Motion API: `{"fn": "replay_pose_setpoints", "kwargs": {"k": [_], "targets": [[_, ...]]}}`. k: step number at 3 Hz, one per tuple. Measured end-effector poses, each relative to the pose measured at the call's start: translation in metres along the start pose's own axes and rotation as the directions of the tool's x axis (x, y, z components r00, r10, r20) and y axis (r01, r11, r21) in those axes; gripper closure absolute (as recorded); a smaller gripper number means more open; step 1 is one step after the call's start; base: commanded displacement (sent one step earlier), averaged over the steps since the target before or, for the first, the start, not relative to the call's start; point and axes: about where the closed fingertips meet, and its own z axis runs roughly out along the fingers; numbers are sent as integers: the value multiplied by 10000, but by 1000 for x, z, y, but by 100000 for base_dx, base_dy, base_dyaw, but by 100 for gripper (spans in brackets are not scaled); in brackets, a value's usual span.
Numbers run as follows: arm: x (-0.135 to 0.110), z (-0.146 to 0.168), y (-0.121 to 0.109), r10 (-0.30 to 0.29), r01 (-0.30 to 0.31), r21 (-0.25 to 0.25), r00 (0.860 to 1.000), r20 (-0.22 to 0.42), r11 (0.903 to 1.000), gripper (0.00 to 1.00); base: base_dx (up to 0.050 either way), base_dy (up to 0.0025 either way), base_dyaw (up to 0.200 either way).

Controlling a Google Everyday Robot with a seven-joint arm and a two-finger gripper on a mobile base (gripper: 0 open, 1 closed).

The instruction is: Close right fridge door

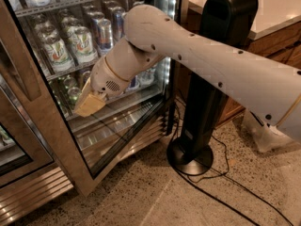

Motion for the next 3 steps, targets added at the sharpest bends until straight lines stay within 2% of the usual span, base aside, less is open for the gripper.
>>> {"fn": "replay_pose_setpoints", "kwargs": {"k": [2, 3], "targets": [[0, 0, 0, 0, 0, 0, 10000, 0, 10000, 100, 4751, 0, -3], [0, 0, 0, -3, 3, -1, 10000, -2, 10000, 100, 0, 0, 0]]}}
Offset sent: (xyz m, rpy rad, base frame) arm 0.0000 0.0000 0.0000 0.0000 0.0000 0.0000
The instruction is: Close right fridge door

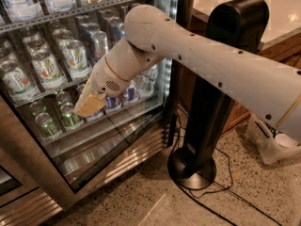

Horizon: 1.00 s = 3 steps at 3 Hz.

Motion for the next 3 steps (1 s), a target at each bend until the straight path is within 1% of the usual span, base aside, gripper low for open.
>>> {"fn": "replay_pose_setpoints", "kwargs": {"k": [1, 2, 3], "targets": [[-3, 1, 4, -254, 253, -51, 9995, -183, 9997, 100, 0, 0, 0], [-3, 1, 6, -268, 269, 50, 9994, -220, 9996, 100, 0, 0, 0], [-10, -12, 30, -447, 566, 1332, 9949, -908, 9895, 100, 0, 0, 0]]}}
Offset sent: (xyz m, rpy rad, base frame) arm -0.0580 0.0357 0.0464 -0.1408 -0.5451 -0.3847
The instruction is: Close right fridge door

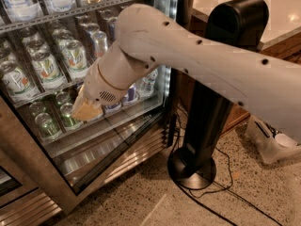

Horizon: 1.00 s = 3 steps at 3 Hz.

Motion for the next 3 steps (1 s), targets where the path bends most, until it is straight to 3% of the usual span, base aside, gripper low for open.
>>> {"fn": "replay_pose_setpoints", "kwargs": {"k": [1, 2, 3], "targets": [[-33, -8, 55, -781, 870, 1614, 9951, -604, 9830, 100, 0, 0, 0], [-50, 14, 103, -1330, 1433, 1987, 9890, -641, 9695, 100, 0, 0, 0], [-47, 11, 102, -1331, 1434, 1989, 9890, -642, 9695, 100, 0, 0, 0]]}}
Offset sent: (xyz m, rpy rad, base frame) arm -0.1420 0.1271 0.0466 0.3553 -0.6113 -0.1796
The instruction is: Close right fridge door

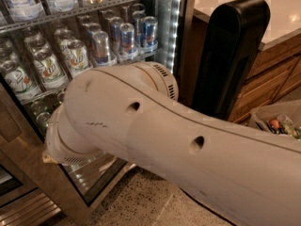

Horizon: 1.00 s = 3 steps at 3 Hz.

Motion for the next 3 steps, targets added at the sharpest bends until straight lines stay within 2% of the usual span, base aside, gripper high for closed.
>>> {"fn": "replay_pose_setpoints", "kwargs": {"k": [1, 2, 3], "targets": [[-8, -4, -3, -241, 244, 482, 9997, -69, 9985, 100, 4490, 206, 8722], [-8, -4, -3, -241, 244, 482, 9997, -69, 9985, 100, 4749, 1, -14], [-8, -4, -3, -241, 244, 482, 9997, -69, 9985, 100, 1, -4, 19838]]}}
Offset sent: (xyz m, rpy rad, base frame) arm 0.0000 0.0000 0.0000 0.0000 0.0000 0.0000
